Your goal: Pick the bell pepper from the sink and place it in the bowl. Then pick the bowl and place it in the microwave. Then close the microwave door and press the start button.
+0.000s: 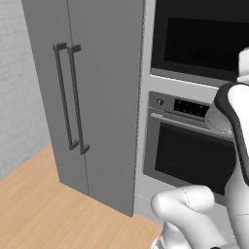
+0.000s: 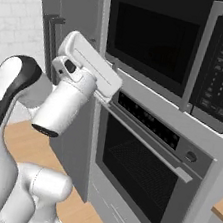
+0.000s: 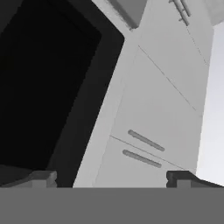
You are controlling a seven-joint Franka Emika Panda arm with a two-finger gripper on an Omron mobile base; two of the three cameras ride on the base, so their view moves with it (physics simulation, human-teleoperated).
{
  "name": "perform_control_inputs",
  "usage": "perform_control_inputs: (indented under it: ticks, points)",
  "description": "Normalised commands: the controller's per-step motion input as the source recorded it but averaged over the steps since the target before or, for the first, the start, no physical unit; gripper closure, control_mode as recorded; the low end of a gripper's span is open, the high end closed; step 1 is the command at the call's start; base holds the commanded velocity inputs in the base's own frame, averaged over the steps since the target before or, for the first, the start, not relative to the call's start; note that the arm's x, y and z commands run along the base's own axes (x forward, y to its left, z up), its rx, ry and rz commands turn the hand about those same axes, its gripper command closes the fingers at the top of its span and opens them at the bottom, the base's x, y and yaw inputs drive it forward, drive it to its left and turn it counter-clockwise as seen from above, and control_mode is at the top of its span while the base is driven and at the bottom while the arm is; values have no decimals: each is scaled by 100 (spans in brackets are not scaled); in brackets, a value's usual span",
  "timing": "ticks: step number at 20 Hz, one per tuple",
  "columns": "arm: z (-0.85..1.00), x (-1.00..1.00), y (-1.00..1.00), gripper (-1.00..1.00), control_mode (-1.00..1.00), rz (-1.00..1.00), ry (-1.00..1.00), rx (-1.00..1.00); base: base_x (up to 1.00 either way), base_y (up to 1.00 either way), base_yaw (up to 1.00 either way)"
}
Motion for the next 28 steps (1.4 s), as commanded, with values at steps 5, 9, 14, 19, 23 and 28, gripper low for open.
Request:
perform_control_inputs:
  ticks: [5,9,14,19,23,28]
  points:
    - [64,-54,-59,-100,-100,-31,11,-56,0,0,0]
    - [36,-59,-25,-100,-100,-24,38,-46,0,0,0]
    - [-29,-8,8,-100,-100,-19,59,-46,0,0,0]
    - [-44,-6,-28,-100,-100,-8,18,-14,0,0,0]
    - [-63,-3,-7,-100,-100,-5,17,-2,0,0,0]
    - [-75,4,0,-100,-100,-4,11,0,0,0,0]
